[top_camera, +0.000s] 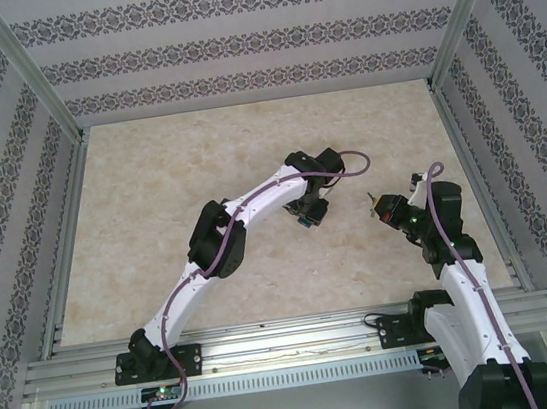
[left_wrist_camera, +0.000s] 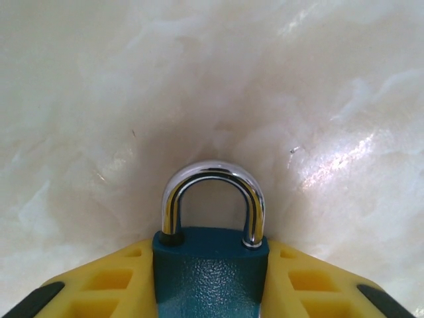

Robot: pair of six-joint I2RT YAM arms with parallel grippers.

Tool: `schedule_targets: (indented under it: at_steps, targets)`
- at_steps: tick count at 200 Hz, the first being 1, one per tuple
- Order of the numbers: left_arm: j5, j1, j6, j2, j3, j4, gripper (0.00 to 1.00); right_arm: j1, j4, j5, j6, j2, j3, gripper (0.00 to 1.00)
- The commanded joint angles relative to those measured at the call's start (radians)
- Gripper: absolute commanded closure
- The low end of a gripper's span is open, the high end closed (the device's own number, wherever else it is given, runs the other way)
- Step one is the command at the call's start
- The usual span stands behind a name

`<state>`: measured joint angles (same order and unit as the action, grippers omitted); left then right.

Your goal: Unlock with the key

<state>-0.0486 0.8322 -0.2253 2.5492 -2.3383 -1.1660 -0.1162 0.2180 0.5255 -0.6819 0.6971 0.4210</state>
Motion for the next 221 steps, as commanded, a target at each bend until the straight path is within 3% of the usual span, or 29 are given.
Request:
schedule_targets:
  at_steps: [1, 72, 112, 167, 221]
  targets:
    - [0.005, 0.015, -0.006, 0.032, -0.018, -0.032, 0.71, -0.013, -0.031, 0.027, -0.011, 0.002, -0.002, 1.0]
    - [0.047, -0.028, -0.094, -0.085, 0.033, -0.05, 0.71, -0.001, -0.035, 0.082, 0.011, -0.008, 0.001, 1.0]
    - [0.049, -0.07, -0.22, -0.259, 0.204, 0.067, 0.71, 0.091, -0.094, 0.097, 0.024, -0.002, 0.002, 1.0]
    - [-0.032, -0.179, -0.487, -0.581, 0.626, 0.393, 0.72, 0.248, -0.24, 0.061, 0.001, 0.04, -0.005, 1.0]
    - [-0.243, -0.306, -0.889, -0.789, 1.001, 0.778, 0.72, 0.444, -0.391, -0.071, -0.015, 0.14, -0.004, 1.0]
